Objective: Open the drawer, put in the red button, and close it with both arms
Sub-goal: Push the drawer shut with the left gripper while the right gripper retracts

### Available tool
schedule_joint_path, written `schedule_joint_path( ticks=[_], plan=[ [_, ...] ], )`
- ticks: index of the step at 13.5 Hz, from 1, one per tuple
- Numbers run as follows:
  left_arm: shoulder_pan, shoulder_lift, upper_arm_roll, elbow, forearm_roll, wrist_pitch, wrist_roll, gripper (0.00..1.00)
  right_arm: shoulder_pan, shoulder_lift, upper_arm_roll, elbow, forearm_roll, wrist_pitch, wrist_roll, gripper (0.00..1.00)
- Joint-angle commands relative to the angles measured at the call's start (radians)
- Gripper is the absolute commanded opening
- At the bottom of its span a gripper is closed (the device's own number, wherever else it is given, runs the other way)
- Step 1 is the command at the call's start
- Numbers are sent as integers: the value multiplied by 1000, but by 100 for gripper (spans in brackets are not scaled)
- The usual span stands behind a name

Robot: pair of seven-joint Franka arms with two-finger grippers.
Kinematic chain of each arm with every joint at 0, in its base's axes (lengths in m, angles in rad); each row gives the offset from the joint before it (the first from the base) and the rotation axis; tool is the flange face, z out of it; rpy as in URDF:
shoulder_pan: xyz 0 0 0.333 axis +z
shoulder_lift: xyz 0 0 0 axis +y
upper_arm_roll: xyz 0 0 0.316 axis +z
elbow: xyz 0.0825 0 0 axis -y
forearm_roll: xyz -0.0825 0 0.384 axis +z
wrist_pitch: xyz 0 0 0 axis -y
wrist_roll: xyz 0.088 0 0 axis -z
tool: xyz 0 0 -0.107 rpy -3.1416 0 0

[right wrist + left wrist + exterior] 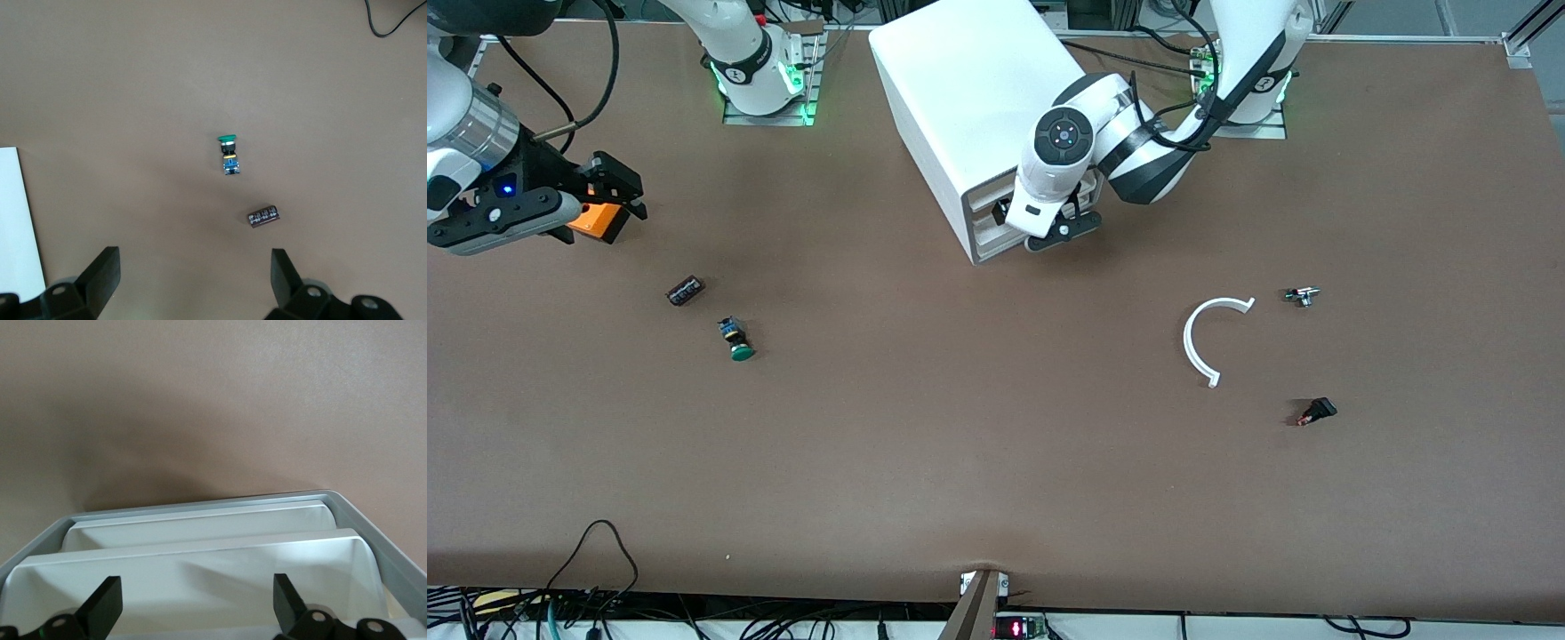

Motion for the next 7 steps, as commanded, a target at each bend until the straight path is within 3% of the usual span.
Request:
schedule_joint_path(
  ticks=[1,5,7],
  plan=[
    [8,10,-22,1,-41,2,11,100,-24,0,12,25,-14,-2,-23,100],
    [112,10,-9,50,-21,-7,100,100,-38,28,6,38,-16,4,-24,100],
    [166,10,-6,89,3,-35,161,100,-58,80,1,100,-9,-5,-27,100]
  ],
)
